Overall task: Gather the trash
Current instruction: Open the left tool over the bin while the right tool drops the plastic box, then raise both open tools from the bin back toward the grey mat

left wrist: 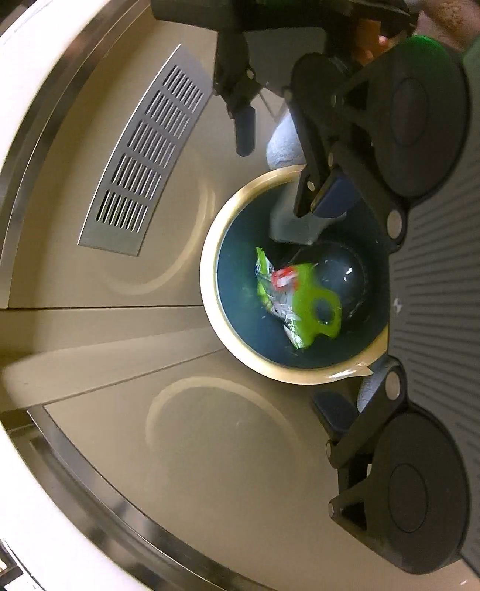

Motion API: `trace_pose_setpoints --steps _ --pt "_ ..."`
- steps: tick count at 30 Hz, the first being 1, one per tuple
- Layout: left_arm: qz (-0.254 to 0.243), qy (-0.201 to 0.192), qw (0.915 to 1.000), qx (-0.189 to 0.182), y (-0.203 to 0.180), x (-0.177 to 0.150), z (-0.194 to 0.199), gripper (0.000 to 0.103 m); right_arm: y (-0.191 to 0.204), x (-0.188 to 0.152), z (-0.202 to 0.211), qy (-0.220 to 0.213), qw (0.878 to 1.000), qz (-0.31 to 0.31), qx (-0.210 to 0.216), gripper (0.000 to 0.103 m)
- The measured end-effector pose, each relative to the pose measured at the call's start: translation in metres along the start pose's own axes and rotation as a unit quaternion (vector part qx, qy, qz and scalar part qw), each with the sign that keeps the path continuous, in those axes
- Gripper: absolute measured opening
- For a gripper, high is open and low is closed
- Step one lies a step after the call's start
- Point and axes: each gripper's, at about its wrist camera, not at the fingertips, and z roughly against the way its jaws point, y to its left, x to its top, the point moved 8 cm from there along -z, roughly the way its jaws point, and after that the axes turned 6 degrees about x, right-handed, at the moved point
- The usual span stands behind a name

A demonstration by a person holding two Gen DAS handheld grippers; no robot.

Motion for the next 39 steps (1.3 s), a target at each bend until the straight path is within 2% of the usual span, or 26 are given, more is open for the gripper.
trace_pose_setpoints --steps 7,11,15,19,27,39 --pt "0.017 0.001 0.9998 0.014 0.005 -0.013 0.024 0.102 0.009 -0.007 0.042 -0.011 1.0 0.0 0.012 0.085" --pt "0.039 -0.024 0.9989 0.012 0.016 -0.023 0.044 0.102 0.024 -0.006 0.079 -0.038 0.999 0.008 0.022 0.087" --pt "0.053 -0.056 0.9964 0.034 0.023 -0.03 0.068 0.102 0.035 -0.012 0.103 -0.061 0.998 0.003 0.035 0.089" --pt "0.055 -0.079 0.9945 0.041 0.026 -0.033 0.085 0.102 0.045 -0.02 0.106 -0.055 0.998 0.023 0.033 0.089" --pt "0.034 -0.12 0.9909 0.052 0.02 -0.038 0.113 0.102 0.044 -0.017 0.111 -0.077 0.996 0.028 0.023 0.089" --pt "0.039 -0.13 0.9894 0.053 0.022 -0.042 0.12 0.103 0.046 -0.021 0.117 -0.087 0.996 0.021 0.018 0.089"
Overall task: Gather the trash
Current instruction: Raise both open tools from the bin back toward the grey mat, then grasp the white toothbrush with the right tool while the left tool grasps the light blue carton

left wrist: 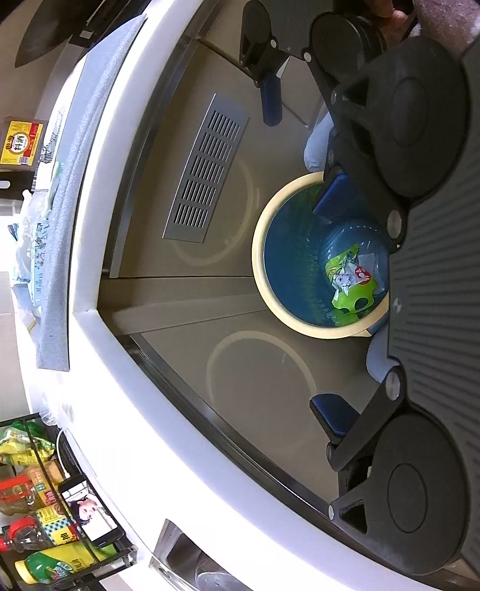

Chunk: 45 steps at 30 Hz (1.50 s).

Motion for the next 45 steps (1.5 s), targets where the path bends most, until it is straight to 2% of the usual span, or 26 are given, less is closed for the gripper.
trace_pose_setpoints --steps 32,36,40,43,45 --pt "-0.005 0.008 1.0 -0.001 -0.004 0.001 -0.007 0.103 -0.009 0.0 -0.005 -0.002 1.0 -0.023 0.006 0.089" --pt "0.003 -0.005 0.9999 0.012 0.006 0.006 -0.001 0.103 -0.014 0.019 0.017 -0.05 0.999 -0.018 0.005 0.089" --pt "0.024 -0.022 0.9993 0.018 0.021 0.022 0.011 0.103 -0.03 0.065 0.057 -0.129 0.991 -0.026 0.013 0.09" --pt "0.037 -0.04 0.9982 0.026 0.033 0.036 0.022 0.103 -0.055 0.108 0.082 -0.186 0.982 -0.032 -0.009 0.095" --pt "0.047 -0.049 0.9972 0.031 0.04 0.045 0.028 0.103 -0.077 0.136 0.089 -0.207 0.977 -0.037 -0.037 0.097"
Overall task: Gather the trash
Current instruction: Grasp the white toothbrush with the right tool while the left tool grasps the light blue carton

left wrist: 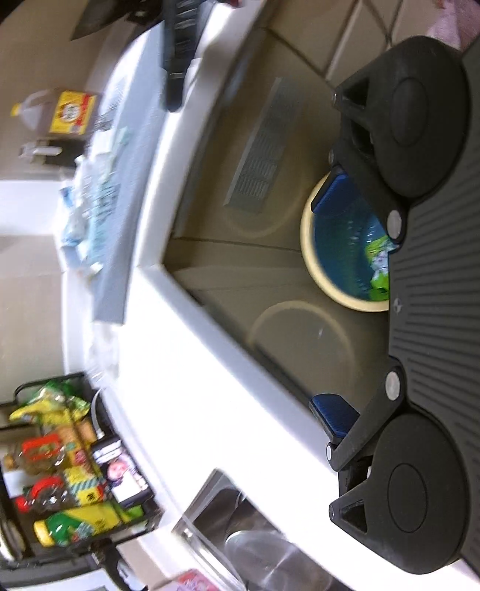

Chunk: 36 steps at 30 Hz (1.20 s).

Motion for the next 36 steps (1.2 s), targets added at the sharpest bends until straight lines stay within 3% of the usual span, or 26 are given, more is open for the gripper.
trace_pose_setpoints --steps 5,10,13,15,17,18,22,27,30,36 --pt "0.013 -0.012 0.9998 0.009 0.012 0.022 0.008 0.103 -0.053 0.042 -0.047 0.009 0.999 -0.029 -0.031 0.098" --pt "0.014 -0.007 0.9997 0.02 0.017 0.038 0.005 0.103 -0.102 0.057 -0.111 0.05 0.995 -0.03 -0.084 0.098" --pt "0.012 -0.005 0.9996 0.024 0.015 0.05 0.003 0.103 -0.121 0.06 -0.14 0.066 0.993 -0.044 -0.091 0.096" --pt "0.009 -0.006 0.9996 0.026 0.012 0.061 0.0 0.103 -0.127 0.06 -0.151 0.067 0.991 -0.03 -0.109 0.076" --pt "0.004 -0.009 0.9996 0.027 0.005 0.077 -0.003 0.103 -0.126 0.061 -0.153 0.056 0.991 0.015 -0.124 0.019" --pt "0.001 -0.012 0.9996 0.025 0.0 0.087 -0.004 0.103 -0.124 0.06 -0.15 0.057 0.992 0.018 -0.113 0.015" --pt "-0.008 -0.033 0.9993 0.013 -0.028 0.137 -0.013 0.103 -0.12 0.041 -0.117 0.052 0.994 0.03 -0.087 0.014" --pt "0.015 -0.038 0.9992 -0.002 -0.072 0.212 -0.049 0.103 -0.14 0.016 -0.057 0.043 0.994 0.008 -0.101 0.014" --pt "0.052 -0.019 0.9984 -0.015 -0.095 0.255 -0.083 0.103 -0.165 0.011 -0.039 0.036 0.991 -0.017 -0.128 0.014" --pt "0.09 0.048 0.9948 -0.007 -0.131 0.301 -0.157 0.103 -0.178 0.011 -0.037 0.024 0.991 -0.057 -0.118 0.015"
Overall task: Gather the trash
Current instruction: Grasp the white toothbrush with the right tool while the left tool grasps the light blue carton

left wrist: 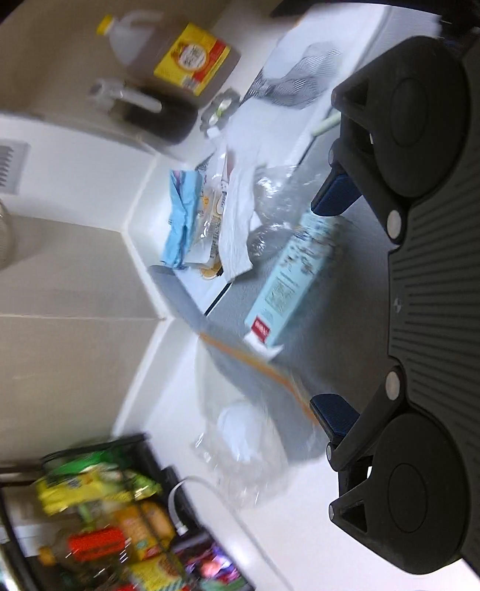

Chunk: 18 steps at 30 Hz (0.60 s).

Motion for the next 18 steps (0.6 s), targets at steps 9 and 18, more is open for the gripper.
trace_pose_setpoints --steps 9,18 --pt "0.034 0.075 0.9964 0.022 -0.014 0.012 -0.075 0.103 0.001 0.002 -0.003 -0.005 1.0 -0.017 0.013 0.016" --pt "0.024 0.087 0.9958 -0.016 0.008 -0.002 -0.07 0.071 0.021 0.012 -0.018 0.01 1.0 0.02 0.02 0.053"
